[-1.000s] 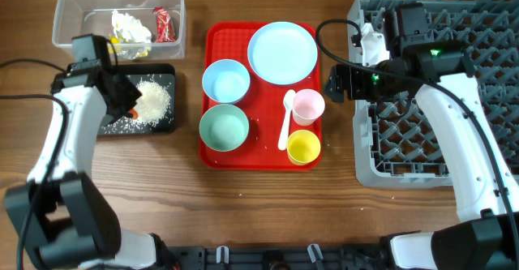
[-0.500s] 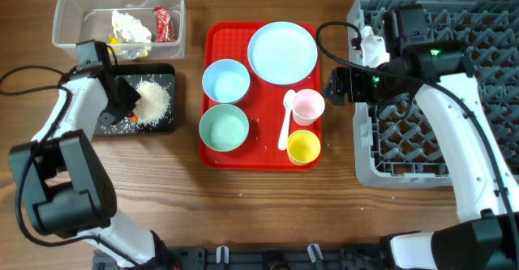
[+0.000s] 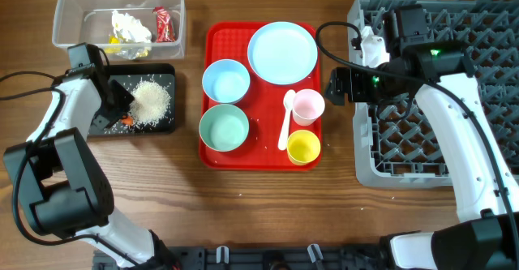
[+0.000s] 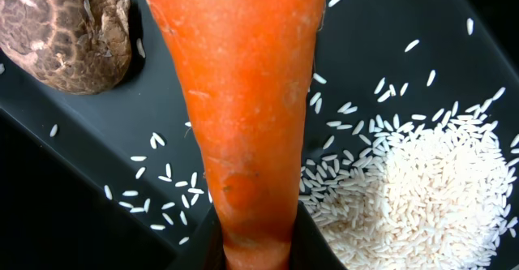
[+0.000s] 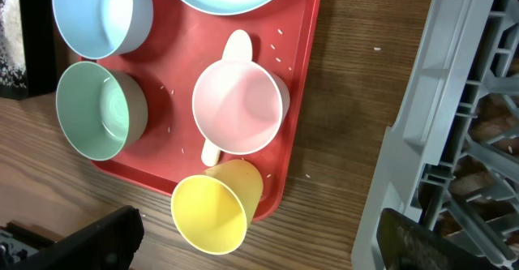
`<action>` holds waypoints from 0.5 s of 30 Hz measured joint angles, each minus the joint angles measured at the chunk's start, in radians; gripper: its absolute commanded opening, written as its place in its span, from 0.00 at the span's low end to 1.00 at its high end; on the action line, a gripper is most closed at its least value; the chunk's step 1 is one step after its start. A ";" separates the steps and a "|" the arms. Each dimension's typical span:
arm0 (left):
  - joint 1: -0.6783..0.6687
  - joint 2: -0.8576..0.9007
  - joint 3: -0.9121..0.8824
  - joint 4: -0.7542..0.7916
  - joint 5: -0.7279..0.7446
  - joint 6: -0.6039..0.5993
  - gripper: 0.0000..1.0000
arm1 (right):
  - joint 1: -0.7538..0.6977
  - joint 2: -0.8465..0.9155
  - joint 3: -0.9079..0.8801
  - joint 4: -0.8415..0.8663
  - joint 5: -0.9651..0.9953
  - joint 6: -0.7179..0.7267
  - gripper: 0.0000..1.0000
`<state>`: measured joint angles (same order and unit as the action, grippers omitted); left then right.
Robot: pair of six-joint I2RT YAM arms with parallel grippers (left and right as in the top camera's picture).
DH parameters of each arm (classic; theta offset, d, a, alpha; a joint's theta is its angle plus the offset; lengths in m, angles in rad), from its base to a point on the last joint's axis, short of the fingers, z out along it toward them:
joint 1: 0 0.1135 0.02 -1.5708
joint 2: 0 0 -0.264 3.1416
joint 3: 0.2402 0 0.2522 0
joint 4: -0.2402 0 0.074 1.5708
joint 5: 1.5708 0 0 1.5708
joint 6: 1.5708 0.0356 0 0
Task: Sort waste into correct bins and load items into the dishwasher rack
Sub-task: 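Carry the carrot with the left gripper and drop it on the black tray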
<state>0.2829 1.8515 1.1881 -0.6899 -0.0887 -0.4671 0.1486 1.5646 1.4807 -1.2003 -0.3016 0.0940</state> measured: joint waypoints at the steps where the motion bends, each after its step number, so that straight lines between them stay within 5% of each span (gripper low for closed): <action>1: 0.000 0.000 0.000 -0.001 0.000 0.000 0.13 | 0.000 0.000 0.000 0.000 0.000 0.000 0.95; 15: 0.000 0.000 0.000 0.000 0.000 0.003 0.25 | 0.000 0.000 0.000 0.000 0.000 0.000 0.95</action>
<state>0.2829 1.8515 1.1885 -0.6903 -0.0887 -0.4641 0.1486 1.5646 1.4807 -1.2003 -0.3016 0.0940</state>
